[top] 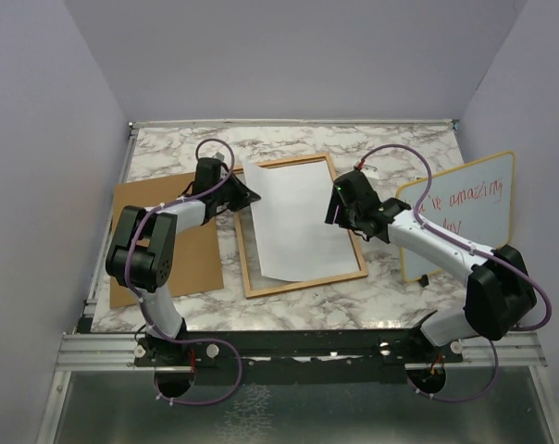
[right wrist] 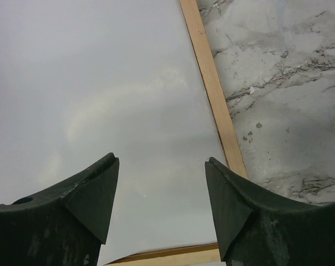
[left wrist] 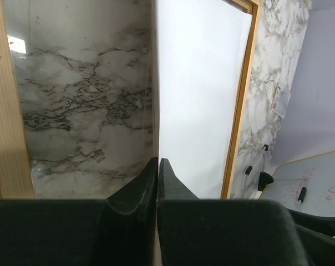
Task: Put the photo into the frame
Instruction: Turn over the photo from the photo frame.
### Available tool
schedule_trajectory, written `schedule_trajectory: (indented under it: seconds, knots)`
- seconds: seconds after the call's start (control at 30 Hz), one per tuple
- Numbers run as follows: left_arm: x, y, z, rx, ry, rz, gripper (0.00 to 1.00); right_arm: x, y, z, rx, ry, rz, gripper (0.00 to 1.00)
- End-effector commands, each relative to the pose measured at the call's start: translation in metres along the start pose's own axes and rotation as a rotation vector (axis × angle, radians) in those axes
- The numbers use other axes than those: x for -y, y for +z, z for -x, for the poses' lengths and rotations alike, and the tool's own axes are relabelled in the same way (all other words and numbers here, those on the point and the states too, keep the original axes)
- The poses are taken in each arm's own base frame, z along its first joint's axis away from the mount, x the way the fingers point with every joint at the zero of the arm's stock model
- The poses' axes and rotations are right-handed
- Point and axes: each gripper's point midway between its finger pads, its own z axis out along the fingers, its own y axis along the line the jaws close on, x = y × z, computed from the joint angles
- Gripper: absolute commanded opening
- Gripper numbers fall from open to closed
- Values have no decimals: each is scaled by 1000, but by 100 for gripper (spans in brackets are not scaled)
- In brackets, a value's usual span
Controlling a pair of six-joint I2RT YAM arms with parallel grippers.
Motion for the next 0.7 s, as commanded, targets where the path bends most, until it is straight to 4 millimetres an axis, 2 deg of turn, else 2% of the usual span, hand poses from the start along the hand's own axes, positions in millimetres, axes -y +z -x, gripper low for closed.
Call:
schedule_trajectory:
  seconds: [0.0,0.1,0.23,0.37,0.53,0.67]
  knots:
    - [-1,2,-1,2,8,14,15,-1,-5,1,7,25,25,68]
    - [-4,-3,3,27,15,49,38,0,-5,0,6,25,24,68]
    - [0,-7,6,32,40,69,58,-2,-4,-1,3,29,33,68]
    - [2,-15,10,46,67,119,70,-3,-4,-2,0,31,36,68]
    - [-16,-33,17,65,98,277,86,-4,-4,-2,-4,27,41,68]
    - [-21,-45,22,76,133,346,89,-6,-5,-1,-5,24,55,68]
